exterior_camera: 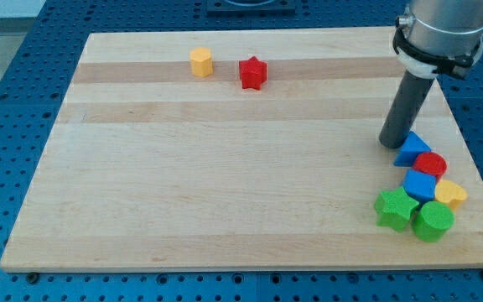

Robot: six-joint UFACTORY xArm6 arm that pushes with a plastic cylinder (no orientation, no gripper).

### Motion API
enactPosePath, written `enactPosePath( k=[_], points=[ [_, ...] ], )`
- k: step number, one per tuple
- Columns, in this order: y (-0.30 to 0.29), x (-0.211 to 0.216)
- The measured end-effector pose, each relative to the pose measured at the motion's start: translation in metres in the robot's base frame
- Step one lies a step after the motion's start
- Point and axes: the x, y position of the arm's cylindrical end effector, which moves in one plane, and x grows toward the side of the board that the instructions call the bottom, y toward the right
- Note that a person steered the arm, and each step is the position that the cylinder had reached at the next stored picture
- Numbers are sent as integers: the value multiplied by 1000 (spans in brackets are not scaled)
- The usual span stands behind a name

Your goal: Push the red star to the left of the blue cube

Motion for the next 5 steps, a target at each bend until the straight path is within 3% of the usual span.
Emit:
enactPosePath(
  k=[1, 2, 4, 5],
  points=[
    [-6, 2],
    [-53, -23],
    [-99, -184],
    [-172, -223]
  ],
)
